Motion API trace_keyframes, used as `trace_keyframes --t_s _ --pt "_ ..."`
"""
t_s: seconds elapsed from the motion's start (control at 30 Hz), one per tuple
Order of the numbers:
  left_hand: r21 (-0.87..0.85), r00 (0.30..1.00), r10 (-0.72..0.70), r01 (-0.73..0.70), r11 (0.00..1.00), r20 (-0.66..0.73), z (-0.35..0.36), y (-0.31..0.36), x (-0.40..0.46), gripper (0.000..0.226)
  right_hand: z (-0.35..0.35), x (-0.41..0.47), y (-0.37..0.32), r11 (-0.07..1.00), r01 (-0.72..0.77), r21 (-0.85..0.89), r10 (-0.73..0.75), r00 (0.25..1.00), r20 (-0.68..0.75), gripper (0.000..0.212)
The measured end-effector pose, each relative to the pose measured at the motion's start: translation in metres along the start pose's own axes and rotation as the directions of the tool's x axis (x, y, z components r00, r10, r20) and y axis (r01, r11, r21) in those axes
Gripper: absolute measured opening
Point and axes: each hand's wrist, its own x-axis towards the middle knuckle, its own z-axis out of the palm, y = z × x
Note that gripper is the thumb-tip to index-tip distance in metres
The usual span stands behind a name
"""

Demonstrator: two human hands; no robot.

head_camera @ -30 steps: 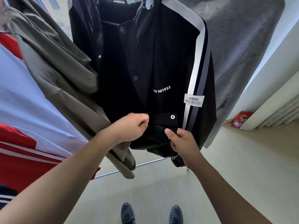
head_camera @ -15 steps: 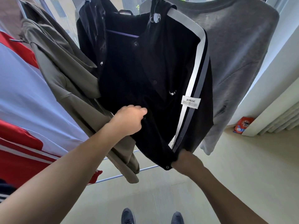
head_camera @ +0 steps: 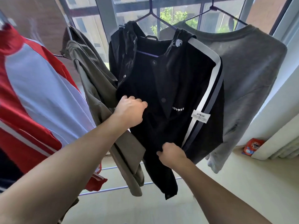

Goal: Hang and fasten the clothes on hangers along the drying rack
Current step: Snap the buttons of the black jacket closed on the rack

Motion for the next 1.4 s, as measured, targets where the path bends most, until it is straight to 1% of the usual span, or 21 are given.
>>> trace_keyframes --t_s 0.07,0.1,0.13,0.2,0.27,0.33,0.43,0.53,0.63,0.73,0.77,0.8,0.87,0.9,0.93,0.97,1.07,1.17,1.23,1.3,1.4 --pt "0.003 1.000 -0.008 0.008 1.000 -0.007 -0.003 0.000 0.005 0.038 -0.006 0.001 0.001 0.997 -0.014 -0.074 0.017 0.999 0.042 0.037" --pt "-0.023 1.000 0.016 -0.016 1.000 -0.018 -0.004 0.002 0.006 0.038 -0.012 0.003 -0.003 0.997 -0.014 -0.077 0.017 0.999 0.034 0.041" --pt "-0.051 0.998 0.062 -0.063 0.997 -0.030 -0.005 0.004 0.006 0.036 -0.019 0.005 -0.007 0.999 -0.014 -0.030 0.014 1.000 0.003 0.045" --pt "-0.056 0.981 0.180 -0.184 0.981 -0.077 -0.008 0.008 0.006 0.030 -0.035 0.009 -0.018 0.992 0.019 0.124 -0.004 0.993 -0.120 0.048" --pt "-0.013 0.960 0.251 -0.255 0.967 -0.126 -0.013 0.010 0.005 0.027 -0.048 0.013 -0.029 0.982 0.093 0.165 -0.053 0.971 -0.233 0.038" --pt "0.029 0.954 0.268 -0.267 0.963 -0.136 -0.018 0.008 0.005 0.027 -0.053 0.016 -0.038 0.985 0.111 0.129 -0.074 0.961 -0.266 0.030" --pt "0.085 0.958 0.252 -0.241 0.967 -0.140 -0.023 0.000 0.006 0.031 -0.052 0.017 -0.041 0.989 0.099 0.110 -0.066 0.962 -0.265 0.025" --pt "0.128 0.975 0.160 -0.141 0.982 -0.157 -0.038 -0.011 0.011 0.034 -0.045 0.019 -0.037 0.996 0.048 0.078 -0.033 0.981 -0.189 0.023" --pt "0.186 0.973 0.051 -0.009 0.982 -0.225 -0.060 -0.018 0.019 0.025 -0.037 0.022 -0.035 1.000 -0.010 0.002 0.010 0.994 -0.106 0.022" --pt "0.137 0.949 0.010 0.035 0.990 -0.314 -0.073 -0.020 0.023 0.027 -0.047 0.025 -0.040 0.999 -0.022 -0.033 0.020 0.997 -0.069 0.027" --pt "0.117 0.944 0.017 0.022 0.993 -0.330 -0.075 -0.020 0.024 0.028 -0.056 0.025 -0.045 1.000 -0.011 -0.003 0.011 0.995 -0.095 0.030" --pt "0.103 0.941 0.037 -0.003 0.995 -0.338 -0.077 -0.022 0.024 0.029 -0.067 0.025 -0.052 0.999 0.008 0.053 0.000 0.988 -0.154 0.035" --pt "0.074 0.932 0.086 -0.064 0.995 -0.352 -0.078 -0.028 0.025 0.030 -0.088 0.026 -0.066 0.985 0.068 0.157 -0.011 0.941 -0.339 0.045" --pt "0.053 0.926 0.103 -0.090 0.995 -0.363 -0.080 -0.033 0.025 0.032 -0.099 0.027 -0.074 0.981 0.104 0.163 -0.026 0.905 -0.424 0.048" --pt "0.031 0.923 0.112 -0.108 0.994 -0.369 -0.082 -0.036 0.025 0.033 -0.107 0.029 -0.080 0.980 0.130 0.151 -0.045 0.882 -0.470 0.047" --pt "0.016 0.918 0.115 -0.118 0.993 -0.380 -0.085 -0.040 0.025 0.034 -0.114 0.031 -0.086 0.981 0.149 0.126 -0.071 0.873 -0.483 0.043" --pt "0.035 0.904 0.105 -0.099 0.994 -0.414 -0.096 -0.047 0.027 0.032 -0.126 0.033 -0.098 0.986 0.159 0.054 -0.119 0.888 -0.445 0.031" --pt "0.039 0.873 0.035 -0.018 0.999 -0.486 -0.116 -0.062 0.034 0.033 -0.122 0.034 -0.101 0.993 0.114 -0.032 -0.118 0.932 -0.343 0.020" --pt "0.015 0.839 -0.031 0.047 0.999 -0.543 -0.133 -0.075 0.041 0.034 -0.114 0.033 -0.099 0.995 0.067 -0.079 -0.086 0.959 -0.270 0.022" --pt "0.009 0.812 -0.055 0.075 0.997 -0.581 -0.147 -0.083 0.048 0.034 -0.109 0.033 -0.099 0.994 0.038 -0.103 -0.060 0.973 -0.224 0.025" --pt "-0.006 0.820 -0.068 0.079 0.997 -0.568 -0.149 -0.081 0.053 0.034 -0.108 0.035 -0.099 0.992 0.008 -0.127 -0.028 0.988 -0.152 0.029"
